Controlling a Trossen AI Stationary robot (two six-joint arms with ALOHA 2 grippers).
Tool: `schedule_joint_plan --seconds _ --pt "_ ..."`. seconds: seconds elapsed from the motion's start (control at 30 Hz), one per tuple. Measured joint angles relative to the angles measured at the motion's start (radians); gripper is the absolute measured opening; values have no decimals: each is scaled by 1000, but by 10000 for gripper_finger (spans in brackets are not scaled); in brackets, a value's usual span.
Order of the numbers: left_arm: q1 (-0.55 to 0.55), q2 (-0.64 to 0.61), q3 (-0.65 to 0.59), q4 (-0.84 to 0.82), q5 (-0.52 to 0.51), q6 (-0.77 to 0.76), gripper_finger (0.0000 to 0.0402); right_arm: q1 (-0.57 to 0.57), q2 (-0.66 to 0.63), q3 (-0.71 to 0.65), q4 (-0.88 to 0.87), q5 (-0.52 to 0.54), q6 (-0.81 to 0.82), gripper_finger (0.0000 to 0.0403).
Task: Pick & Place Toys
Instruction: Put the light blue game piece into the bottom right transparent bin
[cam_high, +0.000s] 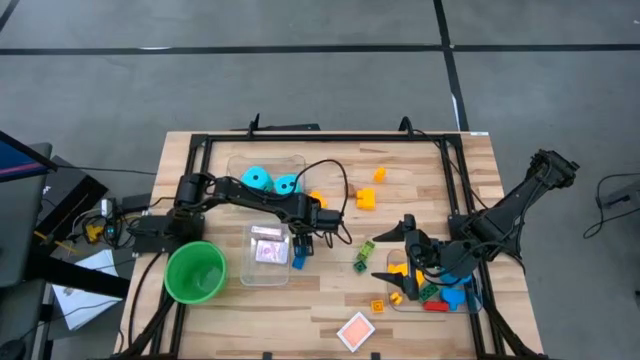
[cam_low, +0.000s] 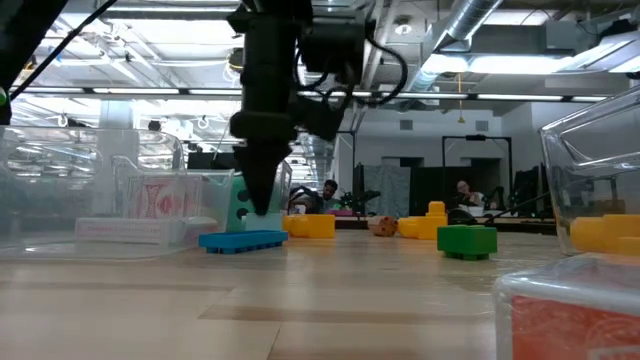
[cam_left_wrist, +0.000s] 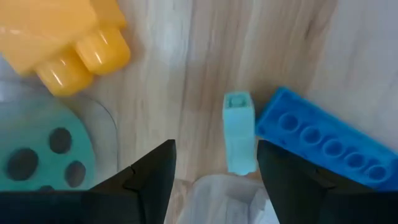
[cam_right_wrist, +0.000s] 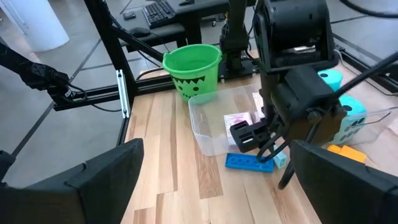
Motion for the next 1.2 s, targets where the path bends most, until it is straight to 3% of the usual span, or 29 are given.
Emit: schedule_joint_plan --seconds 0.43,0.87,1.2 --pt "-1 0 -41 59 3 -7 181 -9 0 0 0 0 0 395" --pt "7 -2 -41 80 61 -6 46 -8 0 0 -2 0 0 395" --pt "7 -25 -41 92 39 -1 44 -8 0 0 -1 0 -4 395"
